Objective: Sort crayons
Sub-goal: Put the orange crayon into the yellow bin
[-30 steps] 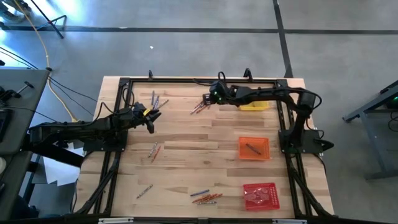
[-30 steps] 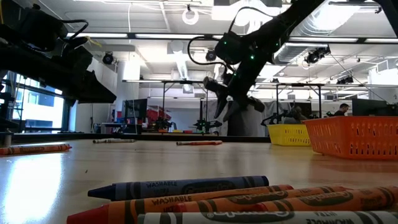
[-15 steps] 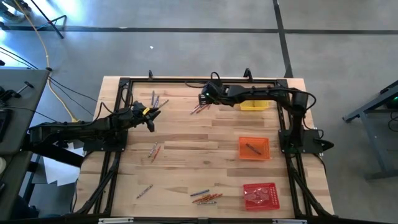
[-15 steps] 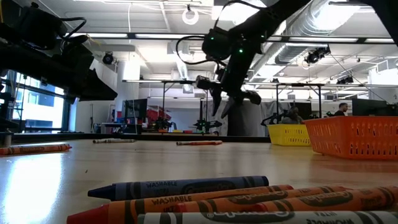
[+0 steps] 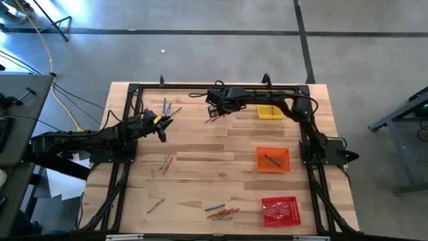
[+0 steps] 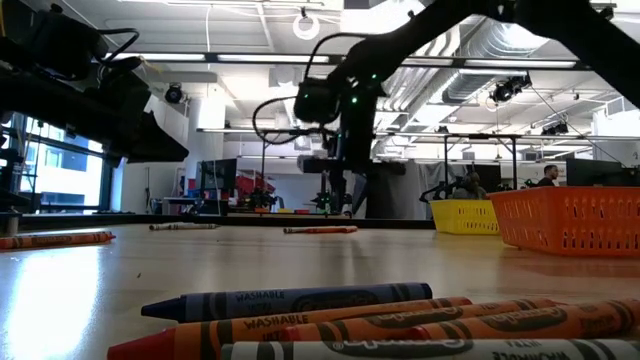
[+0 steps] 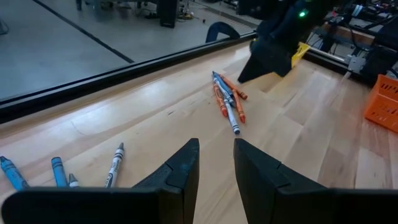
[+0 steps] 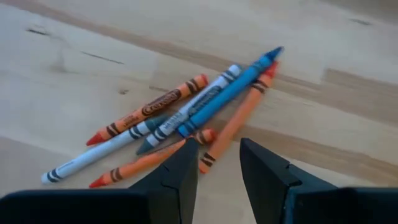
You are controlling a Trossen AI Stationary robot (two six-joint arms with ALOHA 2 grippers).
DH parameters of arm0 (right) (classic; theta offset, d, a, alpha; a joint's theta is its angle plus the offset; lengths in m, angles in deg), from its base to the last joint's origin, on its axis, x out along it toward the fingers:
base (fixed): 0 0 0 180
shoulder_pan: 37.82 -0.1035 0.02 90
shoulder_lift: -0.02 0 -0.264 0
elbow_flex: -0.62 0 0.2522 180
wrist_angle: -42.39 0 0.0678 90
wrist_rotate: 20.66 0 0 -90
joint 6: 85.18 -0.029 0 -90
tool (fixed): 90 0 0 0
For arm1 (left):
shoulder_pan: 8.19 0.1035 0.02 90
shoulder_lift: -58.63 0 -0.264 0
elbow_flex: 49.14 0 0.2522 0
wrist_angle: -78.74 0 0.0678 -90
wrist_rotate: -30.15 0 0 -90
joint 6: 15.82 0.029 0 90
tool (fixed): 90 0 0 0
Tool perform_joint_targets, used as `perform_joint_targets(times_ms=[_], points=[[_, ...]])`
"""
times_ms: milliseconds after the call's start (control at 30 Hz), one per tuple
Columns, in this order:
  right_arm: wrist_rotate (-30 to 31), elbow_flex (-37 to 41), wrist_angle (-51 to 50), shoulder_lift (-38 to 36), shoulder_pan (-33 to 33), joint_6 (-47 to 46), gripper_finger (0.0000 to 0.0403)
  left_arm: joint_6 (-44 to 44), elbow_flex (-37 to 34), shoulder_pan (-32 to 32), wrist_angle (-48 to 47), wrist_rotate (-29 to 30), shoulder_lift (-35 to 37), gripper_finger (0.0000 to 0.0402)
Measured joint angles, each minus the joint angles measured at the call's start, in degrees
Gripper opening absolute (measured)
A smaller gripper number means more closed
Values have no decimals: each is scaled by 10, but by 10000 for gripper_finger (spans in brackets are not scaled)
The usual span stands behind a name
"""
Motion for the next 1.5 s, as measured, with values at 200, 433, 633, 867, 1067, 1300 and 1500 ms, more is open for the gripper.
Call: perform_joint_targets(times_ms=[200, 433, 633, 867, 1067, 1300, 1500], points=[[-26, -7, -5, 20, 11, 12, 114, 1, 0, 0, -1, 0, 0, 87], [-22, -7, -10, 19, 10, 18, 114, 6, 0, 0, -1, 0, 0, 87], [-22, -7, -19, 19, 15, 16, 114, 5, 0, 0, -1, 0, 0, 87], [-21, -7, -18, 19, 24, -10, 114, 6, 0, 0, -1, 0, 0, 87], [-22, -7, -16, 24, 27, -19, 114, 5, 0, 0, -1, 0, 0, 87], [-24, -9, -2, 42, 27, -24, 114, 5, 0, 0, -1, 0, 0, 87], [-25, -9, -7, 47, 31, -17, 114, 10, 0, 0, -1, 0, 0, 87]])
